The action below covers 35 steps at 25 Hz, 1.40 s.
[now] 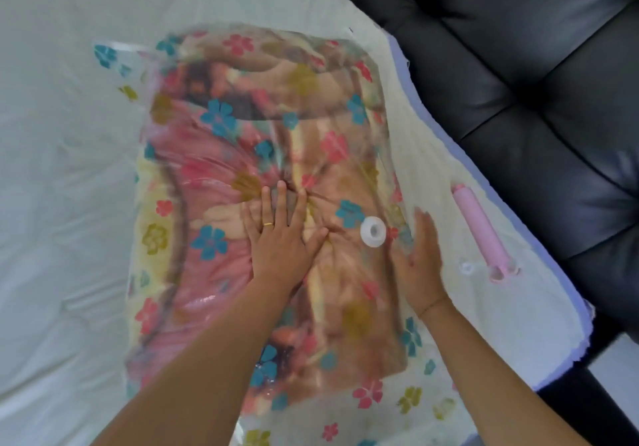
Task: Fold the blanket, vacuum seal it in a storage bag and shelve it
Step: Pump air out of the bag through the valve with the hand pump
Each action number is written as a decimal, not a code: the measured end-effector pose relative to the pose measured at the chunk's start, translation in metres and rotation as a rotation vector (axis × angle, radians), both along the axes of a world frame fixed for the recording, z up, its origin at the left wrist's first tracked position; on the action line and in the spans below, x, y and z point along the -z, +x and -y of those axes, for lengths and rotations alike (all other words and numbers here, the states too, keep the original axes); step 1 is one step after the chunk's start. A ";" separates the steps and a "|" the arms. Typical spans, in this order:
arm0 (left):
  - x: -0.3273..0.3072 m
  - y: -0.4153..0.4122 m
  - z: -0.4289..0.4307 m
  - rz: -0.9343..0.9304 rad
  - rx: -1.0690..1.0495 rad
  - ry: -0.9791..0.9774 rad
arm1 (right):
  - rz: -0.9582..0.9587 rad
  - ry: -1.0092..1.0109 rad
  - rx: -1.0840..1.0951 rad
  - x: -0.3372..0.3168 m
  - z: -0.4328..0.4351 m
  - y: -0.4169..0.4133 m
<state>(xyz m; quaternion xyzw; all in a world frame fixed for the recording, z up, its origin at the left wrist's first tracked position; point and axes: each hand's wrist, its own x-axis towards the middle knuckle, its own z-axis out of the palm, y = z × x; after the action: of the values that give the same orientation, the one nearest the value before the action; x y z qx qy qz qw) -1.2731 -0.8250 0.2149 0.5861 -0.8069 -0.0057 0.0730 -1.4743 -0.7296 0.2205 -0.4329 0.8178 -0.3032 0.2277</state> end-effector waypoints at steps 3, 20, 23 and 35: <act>0.015 0.007 0.026 0.050 -0.019 0.047 | -0.246 -0.002 -0.338 -0.001 0.049 0.035; -0.028 -0.065 -0.017 0.069 0.039 -0.014 | -0.347 0.343 0.130 0.066 0.016 -0.199; -0.014 -0.069 -0.015 0.106 0.009 -0.004 | -0.337 0.503 0.184 0.083 0.012 -0.234; -0.030 -0.055 -0.023 -0.364 -0.015 -0.016 | 0.188 0.190 -0.010 -0.051 -0.013 -0.147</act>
<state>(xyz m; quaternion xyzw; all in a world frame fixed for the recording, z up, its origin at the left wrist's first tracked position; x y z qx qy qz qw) -1.3284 -0.8020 0.2449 0.5807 -0.7760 -0.1048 0.2228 -1.6209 -0.7165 0.2715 -0.3832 0.8158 -0.2623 0.3446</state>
